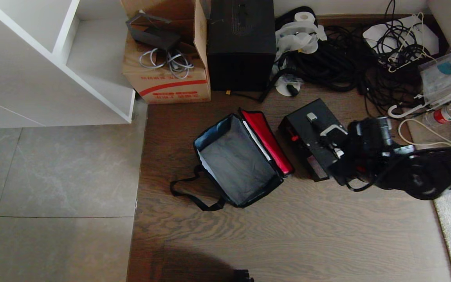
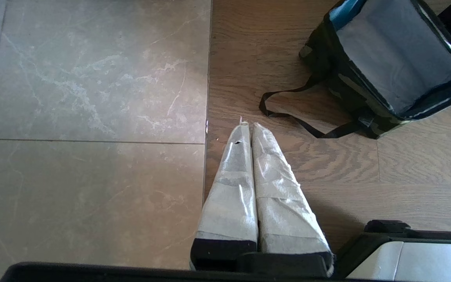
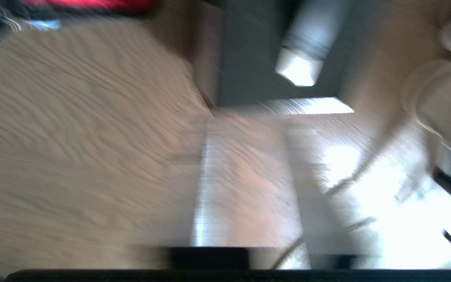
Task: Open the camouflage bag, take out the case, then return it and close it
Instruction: Grip the handle again
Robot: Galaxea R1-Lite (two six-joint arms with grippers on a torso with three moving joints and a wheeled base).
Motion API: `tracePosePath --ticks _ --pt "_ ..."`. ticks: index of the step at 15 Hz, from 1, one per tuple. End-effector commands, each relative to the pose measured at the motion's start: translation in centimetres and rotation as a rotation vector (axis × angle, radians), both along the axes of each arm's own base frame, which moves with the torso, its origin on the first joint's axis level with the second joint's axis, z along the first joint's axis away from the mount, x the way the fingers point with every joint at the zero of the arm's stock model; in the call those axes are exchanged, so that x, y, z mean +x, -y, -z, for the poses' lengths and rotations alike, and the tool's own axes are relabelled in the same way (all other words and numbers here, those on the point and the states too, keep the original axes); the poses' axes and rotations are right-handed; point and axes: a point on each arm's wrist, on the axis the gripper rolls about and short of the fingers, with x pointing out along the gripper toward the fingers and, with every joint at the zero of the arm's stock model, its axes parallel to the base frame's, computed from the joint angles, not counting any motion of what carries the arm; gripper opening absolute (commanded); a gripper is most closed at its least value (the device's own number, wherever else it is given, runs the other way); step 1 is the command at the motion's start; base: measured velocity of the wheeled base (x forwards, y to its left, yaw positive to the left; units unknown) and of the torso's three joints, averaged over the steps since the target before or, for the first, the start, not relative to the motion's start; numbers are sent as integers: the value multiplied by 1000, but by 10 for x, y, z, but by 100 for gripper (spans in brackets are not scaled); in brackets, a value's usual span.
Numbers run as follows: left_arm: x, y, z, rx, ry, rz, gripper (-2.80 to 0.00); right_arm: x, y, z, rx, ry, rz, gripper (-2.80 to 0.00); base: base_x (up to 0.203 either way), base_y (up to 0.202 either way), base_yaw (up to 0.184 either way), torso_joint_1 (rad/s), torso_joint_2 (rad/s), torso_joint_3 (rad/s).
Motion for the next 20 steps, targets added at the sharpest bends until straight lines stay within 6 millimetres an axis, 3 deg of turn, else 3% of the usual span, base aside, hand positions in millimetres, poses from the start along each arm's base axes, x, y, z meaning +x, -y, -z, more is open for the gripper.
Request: tracePosePath --ticks 1,4,7,10,12,15,20 --pt "1 0 2 0 -10 0 -280 -56 16 -39 22 95 -2 -280 0 0 0 0 0 0" --pt "1 0 2 0 -10 0 -280 -119 36 -56 47 164 12 -280 0 0 0 0 0 0" --pt "1 0 2 0 -10 0 -280 -190 59 -52 142 251 48 -280 0 0 0 0 0 0" --pt "1 0 2 0 -10 0 -280 -264 80 -34 330 297 73 -280 0 0 0 0 0 0" --pt "1 0 2 0 -10 0 -280 -302 89 -1 470 280 94 -280 0 0 0 0 0 0" --pt "1 0 2 0 -9 0 -280 -328 88 50 635 275 99 -280 0 0 0 0 0 0" --pt "1 0 2 0 -10 0 -280 -345 86 67 657 458 -24 -280 0 0 0 0 0 0"
